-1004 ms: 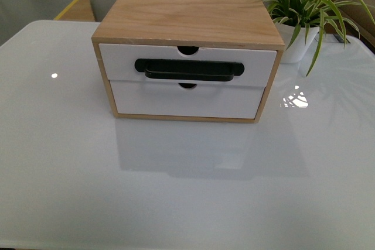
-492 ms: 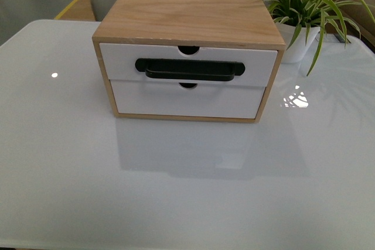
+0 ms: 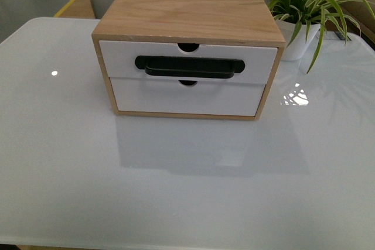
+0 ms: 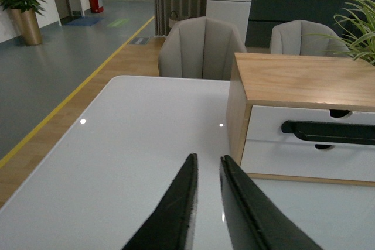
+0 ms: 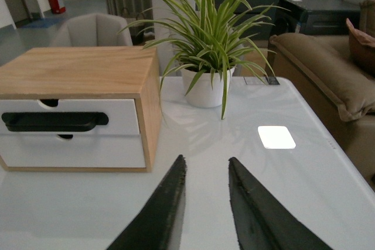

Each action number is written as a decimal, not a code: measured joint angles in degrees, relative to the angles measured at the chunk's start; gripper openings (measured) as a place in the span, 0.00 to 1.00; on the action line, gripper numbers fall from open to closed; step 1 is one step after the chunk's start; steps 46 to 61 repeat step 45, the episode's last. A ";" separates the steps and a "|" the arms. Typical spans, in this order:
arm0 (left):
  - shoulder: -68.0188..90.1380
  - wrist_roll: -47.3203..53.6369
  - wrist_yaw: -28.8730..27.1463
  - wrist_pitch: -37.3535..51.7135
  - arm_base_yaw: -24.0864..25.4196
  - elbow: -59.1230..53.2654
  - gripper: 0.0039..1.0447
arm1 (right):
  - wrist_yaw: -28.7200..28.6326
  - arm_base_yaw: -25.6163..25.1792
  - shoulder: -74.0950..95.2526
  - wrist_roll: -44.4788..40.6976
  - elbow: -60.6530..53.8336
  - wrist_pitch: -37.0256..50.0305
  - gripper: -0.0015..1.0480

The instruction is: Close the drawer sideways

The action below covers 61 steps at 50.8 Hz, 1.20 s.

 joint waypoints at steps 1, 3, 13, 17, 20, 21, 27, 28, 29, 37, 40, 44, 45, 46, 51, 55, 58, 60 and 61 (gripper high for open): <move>0.00 0.00 0.00 0.00 0.00 0.00 0.21 | 0.00 0.00 -0.02 0.00 0.00 0.00 0.26; 0.00 0.00 0.00 0.00 0.00 0.00 0.27 | 0.00 0.00 -0.02 0.00 0.00 0.00 0.33; 0.00 0.00 0.00 0.00 0.00 0.00 0.57 | 0.00 0.00 -0.02 0.00 0.00 0.00 0.61; 0.00 0.00 0.00 0.00 0.00 0.00 0.68 | 0.00 0.00 -0.02 0.00 0.00 0.00 0.73; 0.00 0.00 0.00 0.00 0.00 0.00 0.76 | 0.00 0.00 -0.02 0.00 0.00 0.00 0.81; 0.00 0.00 0.00 0.00 0.00 0.00 0.81 | 0.00 0.00 -0.02 0.00 0.00 0.00 0.86; 0.00 0.13 0.00 0.00 0.00 0.00 0.91 | 0.00 0.00 -0.02 0.04 0.00 0.00 0.91; 0.00 0.15 0.00 0.00 0.02 0.00 0.91 | 0.00 0.00 -0.02 0.02 0.00 0.00 0.91; 0.00 0.15 0.00 0.00 0.02 0.00 0.92 | 0.00 0.00 -0.02 0.04 0.00 0.00 0.91; 0.00 0.15 0.00 0.00 0.00 0.00 0.92 | 0.00 0.00 -0.02 0.04 0.00 0.00 0.91; 0.00 0.15 0.00 0.00 0.00 0.00 0.92 | 0.00 0.00 -0.02 0.04 0.00 0.00 0.91; 0.00 0.17 0.00 0.00 0.00 0.00 0.92 | 0.00 0.00 -0.02 0.04 0.00 0.00 0.91; 0.00 0.17 0.00 0.00 0.00 0.00 0.92 | 0.00 0.00 -0.02 0.04 0.00 0.00 0.91; 0.00 0.17 0.00 0.00 0.00 0.00 0.92 | 0.00 0.00 -0.02 0.04 0.00 0.00 0.91; 0.00 0.17 0.00 0.00 0.00 0.00 0.92 | 0.00 0.00 -0.02 0.04 0.00 0.00 0.91; 0.00 0.17 0.00 0.00 0.00 0.00 0.92 | 0.00 0.00 -0.02 0.04 0.00 0.00 0.91; 0.00 0.17 0.00 0.00 0.00 0.00 0.92 | 0.00 0.00 -0.02 0.04 0.00 0.00 0.91; 0.00 0.17 0.00 0.00 0.00 0.00 0.92 | 0.00 0.00 -0.02 0.04 0.00 0.00 0.91; 0.00 0.17 0.00 0.00 0.00 0.00 0.92 | 0.00 0.00 -0.02 0.04 0.00 0.00 0.91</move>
